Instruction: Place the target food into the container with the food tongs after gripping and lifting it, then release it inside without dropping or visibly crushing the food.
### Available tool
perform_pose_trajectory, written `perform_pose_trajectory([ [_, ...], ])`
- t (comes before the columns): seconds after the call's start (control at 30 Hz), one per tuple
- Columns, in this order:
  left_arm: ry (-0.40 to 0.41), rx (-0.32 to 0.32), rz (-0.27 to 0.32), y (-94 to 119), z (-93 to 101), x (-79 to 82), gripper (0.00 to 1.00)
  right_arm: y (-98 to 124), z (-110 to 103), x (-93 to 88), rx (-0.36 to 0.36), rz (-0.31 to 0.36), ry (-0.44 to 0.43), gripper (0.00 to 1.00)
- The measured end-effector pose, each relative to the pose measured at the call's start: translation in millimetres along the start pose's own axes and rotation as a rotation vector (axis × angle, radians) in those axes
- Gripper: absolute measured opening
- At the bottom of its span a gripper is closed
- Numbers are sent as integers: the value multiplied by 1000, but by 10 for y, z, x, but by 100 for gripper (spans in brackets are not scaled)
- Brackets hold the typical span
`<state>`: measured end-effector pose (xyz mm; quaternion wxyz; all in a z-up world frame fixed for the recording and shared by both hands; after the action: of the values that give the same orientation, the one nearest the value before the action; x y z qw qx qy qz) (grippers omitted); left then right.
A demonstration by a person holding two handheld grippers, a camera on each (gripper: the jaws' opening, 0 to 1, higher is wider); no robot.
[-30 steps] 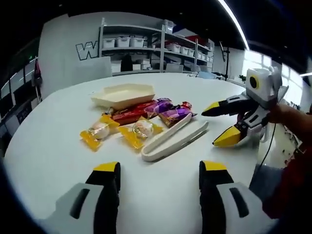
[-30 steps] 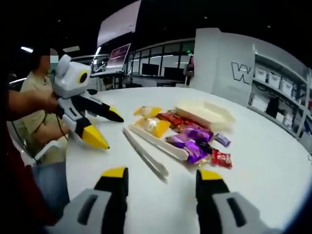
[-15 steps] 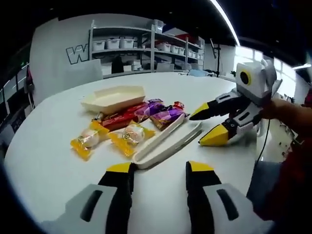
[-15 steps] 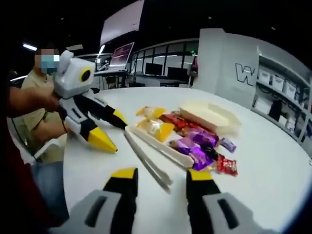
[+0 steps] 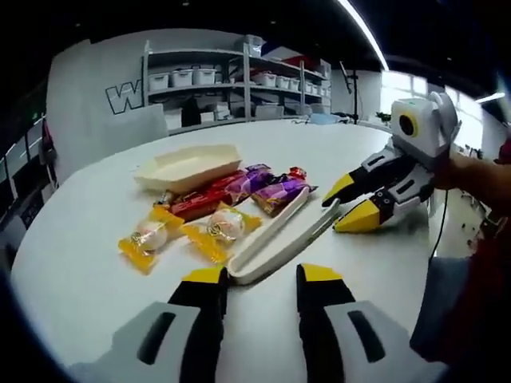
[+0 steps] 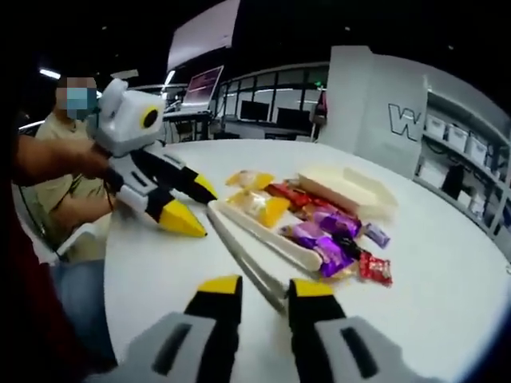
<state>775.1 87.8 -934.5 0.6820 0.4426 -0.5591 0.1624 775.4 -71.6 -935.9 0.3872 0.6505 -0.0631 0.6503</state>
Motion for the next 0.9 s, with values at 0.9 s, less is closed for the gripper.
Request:
perform_pose_trajectory([
  [0.9,6,8,3,192,106,-93,28,182,-223,-43,96,-4,41,3],
])
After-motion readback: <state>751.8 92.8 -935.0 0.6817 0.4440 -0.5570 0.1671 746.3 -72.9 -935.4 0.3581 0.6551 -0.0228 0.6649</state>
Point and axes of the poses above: the point that each gripper's makers call its tool centre point, and the gripper's own axes: y roughly backward along the fingers, z roughly to its right, x roughly out of its top, the point moved 5 cm from there along y, roughly backward along the fingers, and after that the axes turned 3 degrees about z, right-handed, at the moved point
